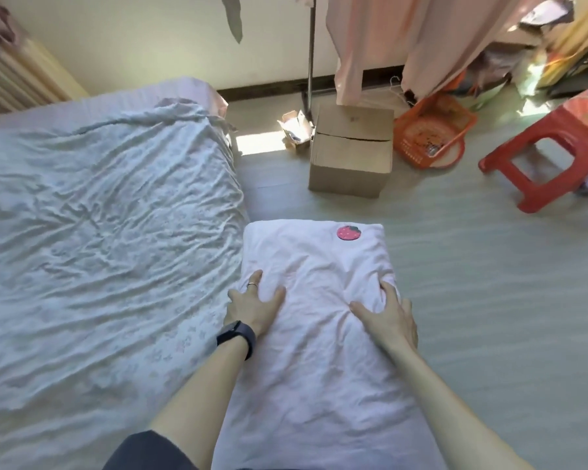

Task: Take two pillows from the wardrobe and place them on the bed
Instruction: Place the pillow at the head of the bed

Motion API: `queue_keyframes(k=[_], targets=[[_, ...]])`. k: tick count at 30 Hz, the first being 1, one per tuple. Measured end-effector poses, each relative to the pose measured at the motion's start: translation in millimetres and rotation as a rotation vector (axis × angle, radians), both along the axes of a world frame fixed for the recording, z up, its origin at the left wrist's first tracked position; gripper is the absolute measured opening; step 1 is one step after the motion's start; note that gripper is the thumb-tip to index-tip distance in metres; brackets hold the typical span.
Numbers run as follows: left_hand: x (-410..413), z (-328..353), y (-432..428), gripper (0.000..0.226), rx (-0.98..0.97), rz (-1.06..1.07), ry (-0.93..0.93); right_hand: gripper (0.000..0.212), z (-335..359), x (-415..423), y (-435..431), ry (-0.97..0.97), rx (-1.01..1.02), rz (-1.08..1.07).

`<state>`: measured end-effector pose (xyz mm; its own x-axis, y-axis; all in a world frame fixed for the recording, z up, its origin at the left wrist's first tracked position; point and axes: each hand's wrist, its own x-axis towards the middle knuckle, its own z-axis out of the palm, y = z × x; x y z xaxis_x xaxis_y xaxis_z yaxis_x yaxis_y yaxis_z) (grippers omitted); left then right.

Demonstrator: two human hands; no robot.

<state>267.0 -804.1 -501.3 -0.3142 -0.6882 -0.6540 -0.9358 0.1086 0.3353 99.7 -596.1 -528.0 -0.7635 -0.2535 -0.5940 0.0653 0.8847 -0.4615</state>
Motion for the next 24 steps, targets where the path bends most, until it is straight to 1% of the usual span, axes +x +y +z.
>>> queue_keyframes(k=[3, 9, 13, 17, 19, 24], targets=[[-11.0, 3.3, -12.2, 0.078, -0.014, 0.053, -0.004, 0.08, 3.7, -22.8, -21.8, -0.018, 0.013, 0.063], [-58.7, -3.9, -78.9, 0.08, -0.04, 0.154, 0.027, 0.08, 9.7, -89.4, -105.5, 0.016, 0.001, 0.151], [-109.4, -6.2, -159.5, 0.079, -0.075, 0.174, 0.082, 0.08, 9.1, -144.0, -190.4, 0.028, -0.039, 0.152], [-158.5, 4.8, -253.0, 0.08, -0.059, 0.163, 0.053, 0.082, 15.3, -193.9, -282.4, 0.01, -0.072, 0.169], [-176.9, 6.3, -296.4, 0.08, -0.056, 0.192, 0.056, 0.081, 16.7, -218.4, -328.4, 0.004, -0.074, 0.171], [-215.8, -4.6, -384.3, 0.083, -0.064, 0.291, 0.051, 0.078, 15.9, -276.9, -440.2, 0.026, -0.07, 0.266]])
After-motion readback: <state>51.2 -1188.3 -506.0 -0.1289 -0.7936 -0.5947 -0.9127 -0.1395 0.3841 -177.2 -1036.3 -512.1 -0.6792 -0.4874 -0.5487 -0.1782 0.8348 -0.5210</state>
